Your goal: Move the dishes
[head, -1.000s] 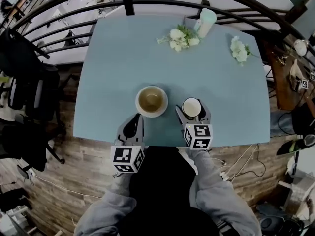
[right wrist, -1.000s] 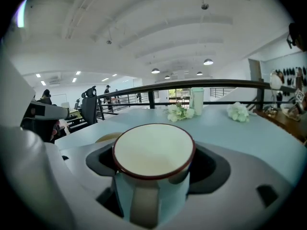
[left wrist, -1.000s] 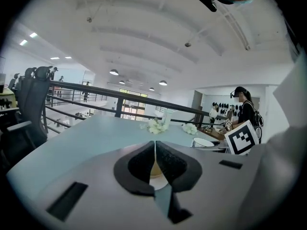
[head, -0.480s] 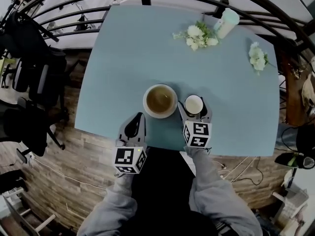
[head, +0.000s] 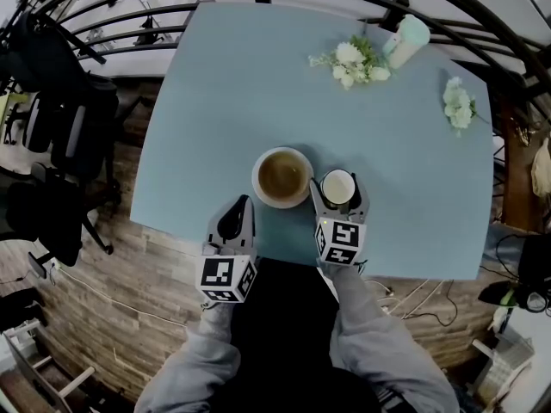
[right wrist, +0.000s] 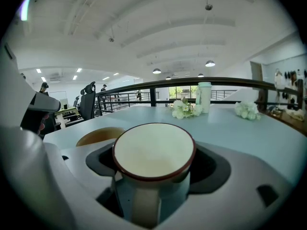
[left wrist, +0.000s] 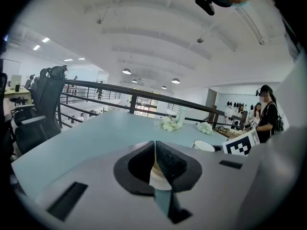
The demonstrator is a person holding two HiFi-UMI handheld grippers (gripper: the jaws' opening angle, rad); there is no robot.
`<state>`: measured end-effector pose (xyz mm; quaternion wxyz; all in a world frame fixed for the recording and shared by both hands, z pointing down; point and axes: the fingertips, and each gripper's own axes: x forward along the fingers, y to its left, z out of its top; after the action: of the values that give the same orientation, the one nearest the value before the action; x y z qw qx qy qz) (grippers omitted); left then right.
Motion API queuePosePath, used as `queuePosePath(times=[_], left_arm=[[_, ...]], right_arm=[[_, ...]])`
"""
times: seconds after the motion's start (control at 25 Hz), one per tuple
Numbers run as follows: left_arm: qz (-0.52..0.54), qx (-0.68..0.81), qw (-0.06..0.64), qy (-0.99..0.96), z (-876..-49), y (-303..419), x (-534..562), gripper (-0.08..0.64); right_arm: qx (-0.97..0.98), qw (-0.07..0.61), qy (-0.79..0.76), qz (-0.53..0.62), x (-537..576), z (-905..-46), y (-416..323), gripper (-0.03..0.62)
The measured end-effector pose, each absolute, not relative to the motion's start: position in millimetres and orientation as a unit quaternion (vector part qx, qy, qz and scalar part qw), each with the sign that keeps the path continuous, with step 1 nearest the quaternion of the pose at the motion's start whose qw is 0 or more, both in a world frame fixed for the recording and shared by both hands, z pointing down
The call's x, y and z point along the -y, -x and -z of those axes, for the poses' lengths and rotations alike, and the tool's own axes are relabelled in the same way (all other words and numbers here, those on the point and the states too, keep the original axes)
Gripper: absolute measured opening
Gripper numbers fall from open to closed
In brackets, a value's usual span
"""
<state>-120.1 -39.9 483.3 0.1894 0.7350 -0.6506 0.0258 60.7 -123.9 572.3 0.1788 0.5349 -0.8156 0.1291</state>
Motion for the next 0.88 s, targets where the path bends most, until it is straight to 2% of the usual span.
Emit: queuePosePath(times=[0.4,0.6,0.88], left_arm=[[-0.029,0.647,0.190,-0.738,-481.8,120.0,38.1,0.021],[-0.028,0.650,0.179,-0.738,-474.1,126.6,36.2,0.021],[-0.016,0.646,0.177,-0.743,-461.5,126.2,36.0,0.021]], right_arm=[[0.809,0.188,-0.540,-0.138,122.4,-576.7,-61.1,0.428],[0.823,0.176,-0.515,-0.159,107.9,-568.9,-56.6,0.510],[0.836,0.186,-0.494,-0.150,84.8,-546.3,-75.2,0.522]])
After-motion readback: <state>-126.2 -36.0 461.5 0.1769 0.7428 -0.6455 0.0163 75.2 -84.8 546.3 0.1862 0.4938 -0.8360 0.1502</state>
